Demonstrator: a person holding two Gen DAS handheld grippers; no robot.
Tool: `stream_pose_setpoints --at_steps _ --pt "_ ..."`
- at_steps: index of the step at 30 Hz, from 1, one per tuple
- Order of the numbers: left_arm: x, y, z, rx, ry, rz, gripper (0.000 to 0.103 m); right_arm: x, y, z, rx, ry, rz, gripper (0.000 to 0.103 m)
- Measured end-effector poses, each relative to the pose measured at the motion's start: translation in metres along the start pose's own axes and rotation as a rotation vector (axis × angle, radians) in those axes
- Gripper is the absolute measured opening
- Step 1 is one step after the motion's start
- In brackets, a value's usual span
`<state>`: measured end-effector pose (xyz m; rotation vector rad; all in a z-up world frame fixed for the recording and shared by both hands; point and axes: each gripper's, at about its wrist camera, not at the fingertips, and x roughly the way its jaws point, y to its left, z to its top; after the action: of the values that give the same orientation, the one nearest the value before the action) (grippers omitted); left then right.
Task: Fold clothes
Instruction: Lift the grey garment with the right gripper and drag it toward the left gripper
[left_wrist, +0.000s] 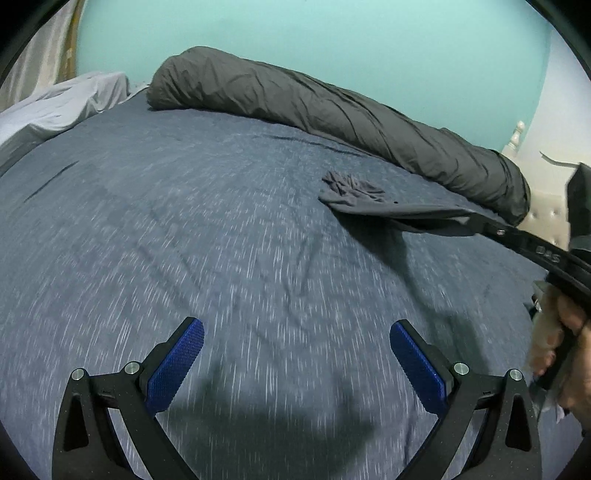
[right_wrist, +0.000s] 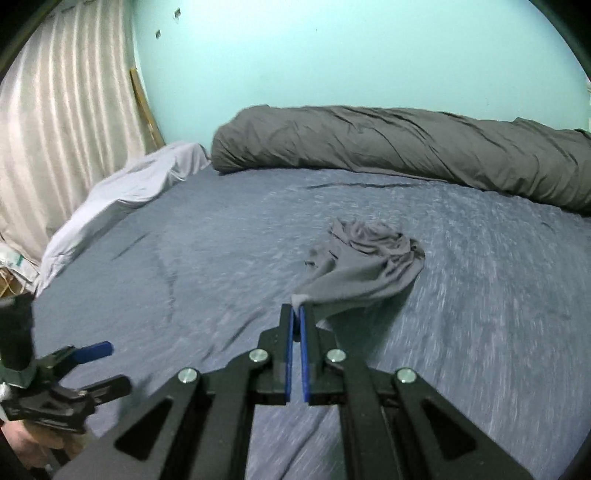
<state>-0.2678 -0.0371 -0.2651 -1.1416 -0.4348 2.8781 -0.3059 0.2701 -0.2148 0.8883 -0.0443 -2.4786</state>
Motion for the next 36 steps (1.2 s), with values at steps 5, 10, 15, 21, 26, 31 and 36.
stream_pose_setpoints --at_steps 5,10,15,21,26,31,36 --pt "-0.043 0.001 -0.036 -0.044 -0.008 -0.013 0.103 -0.063 0.035 -0.028 0.001 -0.025 0.029 0.003" --pt "-0.097 -0.006 -0.064 -0.033 -0.024 -0.027 0.103 -0.138 0.076 -0.042 -0.018 -0.059 0.041 0.003" --pt "-0.152 -0.007 -0.081 -0.036 -0.058 -0.047 0.103 -0.205 0.116 -0.041 -0.054 -0.091 0.045 0.003" --pt "-0.186 -0.002 -0.087 -0.050 -0.096 -0.075 0.103 -0.243 0.142 -0.029 -0.060 -0.109 0.053 0.003" --pt "-0.183 0.007 -0.096 -0.057 -0.087 -0.084 0.103 -0.201 0.152 -0.030 -0.019 -0.030 0.092 0.003" --pt "-0.148 0.019 -0.105 -0.055 -0.057 -0.072 0.103 -0.133 0.136 -0.041 0.013 0.039 -0.031 0.004" --pt "-0.101 0.026 -0.120 -0.035 0.020 -0.074 0.103 -0.099 0.081 -0.079 0.161 0.097 -0.153 0.029"
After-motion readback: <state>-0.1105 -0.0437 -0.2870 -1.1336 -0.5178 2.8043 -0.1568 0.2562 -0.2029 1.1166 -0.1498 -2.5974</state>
